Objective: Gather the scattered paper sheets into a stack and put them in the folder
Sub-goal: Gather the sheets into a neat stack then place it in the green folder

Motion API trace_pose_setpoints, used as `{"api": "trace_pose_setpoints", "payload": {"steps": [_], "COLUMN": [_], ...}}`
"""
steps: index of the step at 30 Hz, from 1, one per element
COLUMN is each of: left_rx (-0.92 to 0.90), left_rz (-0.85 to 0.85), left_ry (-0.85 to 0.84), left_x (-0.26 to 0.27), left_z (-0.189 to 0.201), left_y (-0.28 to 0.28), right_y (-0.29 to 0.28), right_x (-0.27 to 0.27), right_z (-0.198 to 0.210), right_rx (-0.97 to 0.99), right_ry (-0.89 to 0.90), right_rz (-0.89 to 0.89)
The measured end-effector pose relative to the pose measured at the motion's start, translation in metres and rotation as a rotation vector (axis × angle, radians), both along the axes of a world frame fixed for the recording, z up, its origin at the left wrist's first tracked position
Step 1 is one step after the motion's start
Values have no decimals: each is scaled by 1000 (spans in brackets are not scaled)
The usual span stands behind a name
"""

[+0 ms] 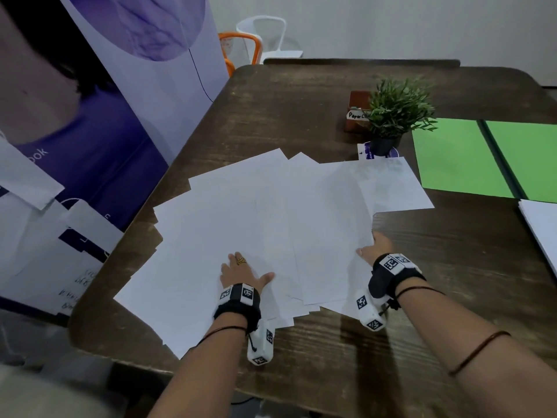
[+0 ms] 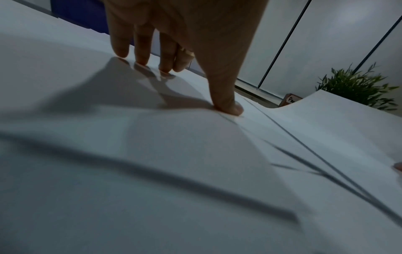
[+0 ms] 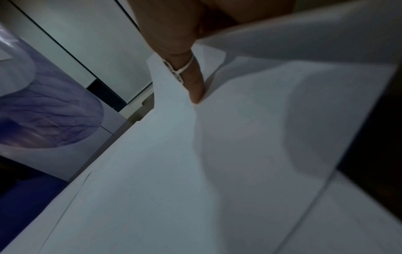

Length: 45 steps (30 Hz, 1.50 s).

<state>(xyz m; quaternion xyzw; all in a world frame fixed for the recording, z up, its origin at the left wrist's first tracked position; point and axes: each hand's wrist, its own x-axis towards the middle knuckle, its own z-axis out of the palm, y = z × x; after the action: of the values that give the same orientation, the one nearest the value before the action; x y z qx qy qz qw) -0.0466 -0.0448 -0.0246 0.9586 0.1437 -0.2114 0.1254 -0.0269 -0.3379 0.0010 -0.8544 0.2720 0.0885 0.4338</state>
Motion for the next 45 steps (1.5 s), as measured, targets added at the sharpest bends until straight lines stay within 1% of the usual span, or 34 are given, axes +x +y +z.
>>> {"api": "trace_pose_setpoints", "payload": {"steps": [4,6,8,10,12,15,18,22,27,29,33,34,36,39,42,45], "left_rx": [49,66,39,-36,-55,-12,-63,-122,-60,-50,-20,-17,-4,-7,-32,-91], "left_rz": [-33,-16,32,119,170,139,150,164,150,180,231,224,180,131,92,-6], "left_ry": [-46,-43,-35,-35,-21,-2,6,6,49,68,91,76,-19,-146,-157,-164], "left_x": [-4,-4,1,11,22,38,51,65,72,75,73,72,72,70,65,56], "left_z": [-5,-3,1,6,11,17,20,12,13,11,18,21,19,24,43,55], "left_y": [8,5,-2,-9,-15,-22,-25,-28,-36,-35,-42,-43,-40,-32,-42,-69], "right_y": [5,5,2,2,2,4,5,2,-2,-4,-5,-5,-5,-6,-8,-11], "right_x": [-10,-14,-17,-20,-23,-28,-27,-26,-27,-27,-26,-27,-27,-26,-27,-30], "right_z": [-4,0,3,4,-1,-11,-21,-28,-31,-34,-39,-40,-40,-42,-43,-37], "right_rx": [69,47,23,19,32,89,162,156,147,160,206,216,214,181,166,137], "right_ry": [-25,-62,-94,-108,-85,-46,-45,-38,-33,-40,-86,-105,-131,-117,-106,-79], "right_rz": [-106,-152,-171,-167,-144,-169,-228,-201,-167,-165,-186,-184,-163,-124,-119,-102]}}
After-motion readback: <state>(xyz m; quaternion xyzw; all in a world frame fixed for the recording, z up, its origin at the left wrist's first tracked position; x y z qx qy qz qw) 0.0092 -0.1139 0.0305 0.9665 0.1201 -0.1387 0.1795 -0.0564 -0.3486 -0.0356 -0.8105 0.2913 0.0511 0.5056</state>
